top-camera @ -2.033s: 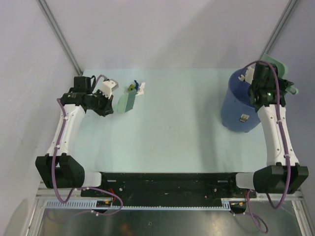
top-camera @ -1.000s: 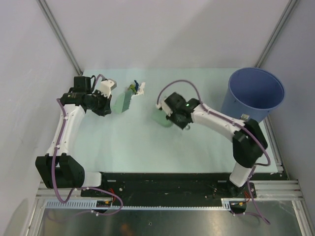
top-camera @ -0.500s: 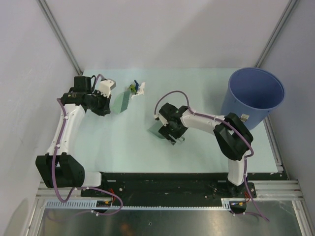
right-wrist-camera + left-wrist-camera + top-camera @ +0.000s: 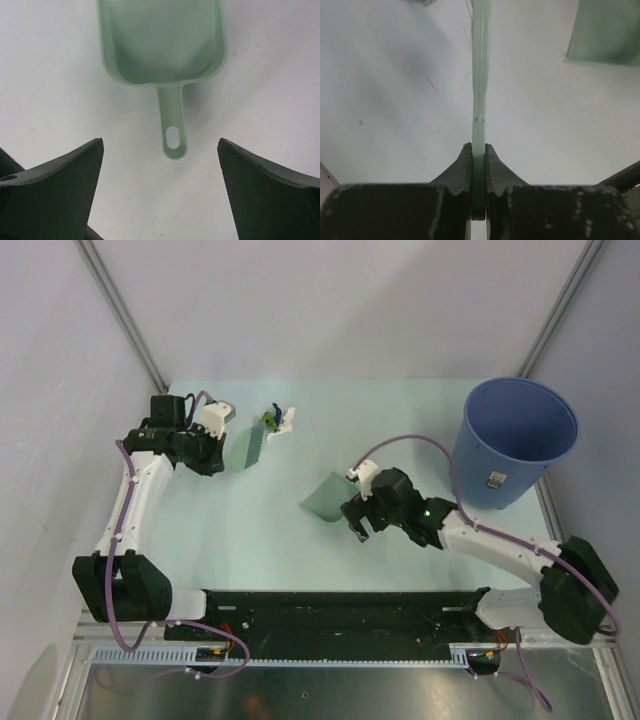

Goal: Sweep away the paper scraps from the table

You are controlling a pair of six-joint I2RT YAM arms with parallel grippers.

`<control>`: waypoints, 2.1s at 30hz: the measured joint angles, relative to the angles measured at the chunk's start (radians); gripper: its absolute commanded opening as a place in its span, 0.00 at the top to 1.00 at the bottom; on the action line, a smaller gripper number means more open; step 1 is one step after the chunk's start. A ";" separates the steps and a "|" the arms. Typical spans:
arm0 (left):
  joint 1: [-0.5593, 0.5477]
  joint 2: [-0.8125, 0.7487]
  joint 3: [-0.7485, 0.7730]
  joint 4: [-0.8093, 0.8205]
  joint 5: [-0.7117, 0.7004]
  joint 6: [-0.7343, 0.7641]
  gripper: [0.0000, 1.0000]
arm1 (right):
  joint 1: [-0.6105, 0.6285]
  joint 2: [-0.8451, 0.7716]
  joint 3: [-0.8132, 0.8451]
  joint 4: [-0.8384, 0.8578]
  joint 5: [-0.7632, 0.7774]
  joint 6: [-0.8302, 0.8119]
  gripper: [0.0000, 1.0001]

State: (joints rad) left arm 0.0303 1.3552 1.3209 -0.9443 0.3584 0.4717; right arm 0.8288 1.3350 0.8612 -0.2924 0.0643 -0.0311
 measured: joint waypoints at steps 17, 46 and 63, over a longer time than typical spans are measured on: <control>0.000 -0.005 0.000 0.001 0.010 0.007 1.00 | -0.024 0.171 -0.195 0.337 0.033 0.053 0.74; -0.211 0.354 0.179 0.255 -0.566 -0.080 1.00 | 0.009 0.143 0.237 -0.230 0.040 0.007 1.00; -0.233 0.277 -0.058 0.259 -0.194 -0.072 1.00 | -0.028 0.392 0.347 -0.289 0.001 -0.158 1.00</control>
State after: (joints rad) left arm -0.2031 1.6321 1.2633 -0.6849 0.1642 0.3992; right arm 0.8005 1.7271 1.2079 -0.5812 0.0650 -0.1894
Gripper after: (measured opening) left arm 0.112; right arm 0.317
